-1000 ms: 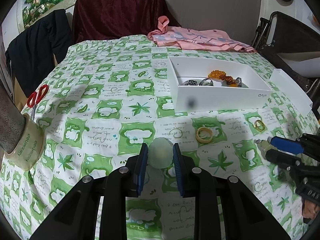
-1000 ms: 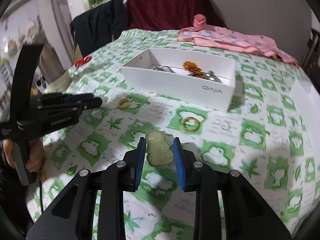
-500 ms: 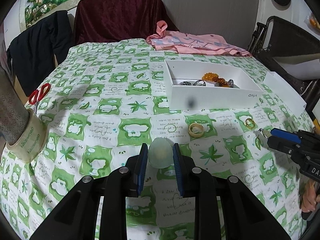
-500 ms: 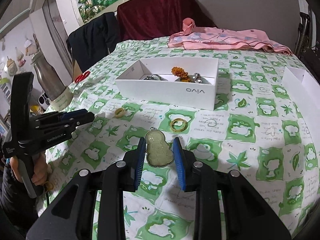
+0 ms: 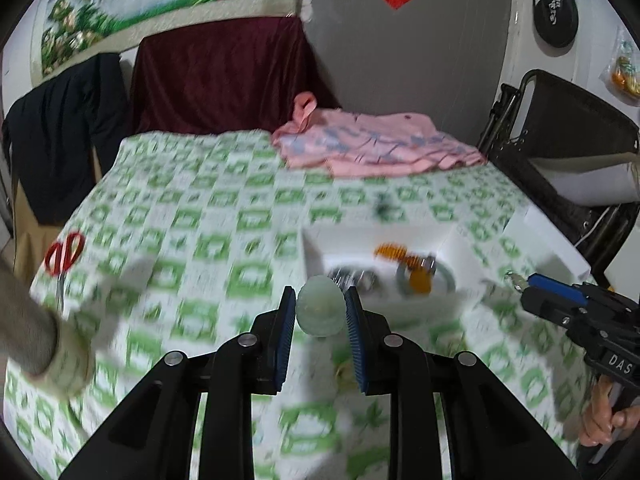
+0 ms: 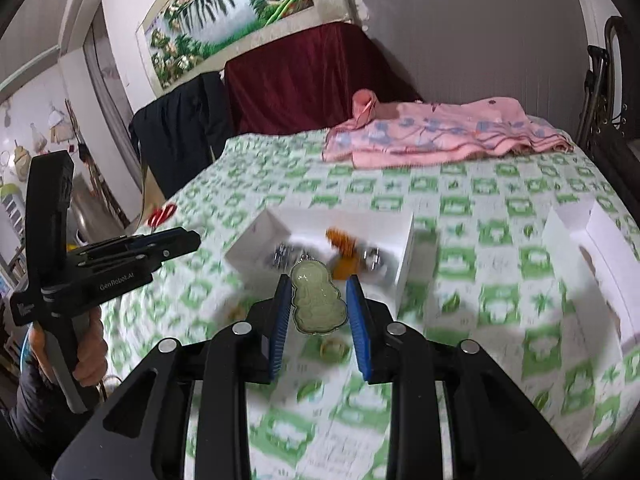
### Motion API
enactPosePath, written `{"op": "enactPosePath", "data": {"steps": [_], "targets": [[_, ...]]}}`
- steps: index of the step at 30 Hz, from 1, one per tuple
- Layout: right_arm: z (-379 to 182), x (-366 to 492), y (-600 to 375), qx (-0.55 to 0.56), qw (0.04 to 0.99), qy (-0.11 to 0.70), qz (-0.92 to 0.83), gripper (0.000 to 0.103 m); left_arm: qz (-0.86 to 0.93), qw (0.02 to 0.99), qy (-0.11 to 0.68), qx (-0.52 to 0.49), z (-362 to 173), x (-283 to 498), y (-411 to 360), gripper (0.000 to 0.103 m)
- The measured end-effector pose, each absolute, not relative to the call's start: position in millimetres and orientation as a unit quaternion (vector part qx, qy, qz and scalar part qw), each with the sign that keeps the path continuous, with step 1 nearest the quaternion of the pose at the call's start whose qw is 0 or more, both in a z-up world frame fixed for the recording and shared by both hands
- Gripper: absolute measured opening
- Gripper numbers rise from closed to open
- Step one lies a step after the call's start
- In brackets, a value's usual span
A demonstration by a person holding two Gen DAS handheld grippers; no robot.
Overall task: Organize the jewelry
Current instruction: 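Carry the jade pendant over the vivo box with both grippers, then lower the pendant into the box and open both grippers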
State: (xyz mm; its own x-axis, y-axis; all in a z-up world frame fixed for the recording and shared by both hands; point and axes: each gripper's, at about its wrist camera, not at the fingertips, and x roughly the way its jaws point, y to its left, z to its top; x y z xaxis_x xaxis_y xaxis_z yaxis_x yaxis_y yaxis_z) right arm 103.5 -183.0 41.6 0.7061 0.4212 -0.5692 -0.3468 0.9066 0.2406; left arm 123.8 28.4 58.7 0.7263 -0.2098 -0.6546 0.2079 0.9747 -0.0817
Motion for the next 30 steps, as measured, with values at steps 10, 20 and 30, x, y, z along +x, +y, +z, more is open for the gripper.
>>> {"op": "enactPosePath", "data": {"steps": [10,20,30], "targets": [[21.6,168.5,-181.1,0.072,0.911,0.359,0.19,0.027,-0.124,0.919,0.375,-0.001,43.9,173.8,2.2,0.026],[0.2,189.6,-174.6,0.056,0.909,0.372,0.177,0.027,-0.133,0.901,0.411,-0.022,8.5,201.5,1.9,0.033],[4.9,186.9,-190.3,0.094,0.912,0.356,0.184,0.028,-0.137,0.911,0.387,-0.043,17.9,193.1,11.9,0.043]]}}
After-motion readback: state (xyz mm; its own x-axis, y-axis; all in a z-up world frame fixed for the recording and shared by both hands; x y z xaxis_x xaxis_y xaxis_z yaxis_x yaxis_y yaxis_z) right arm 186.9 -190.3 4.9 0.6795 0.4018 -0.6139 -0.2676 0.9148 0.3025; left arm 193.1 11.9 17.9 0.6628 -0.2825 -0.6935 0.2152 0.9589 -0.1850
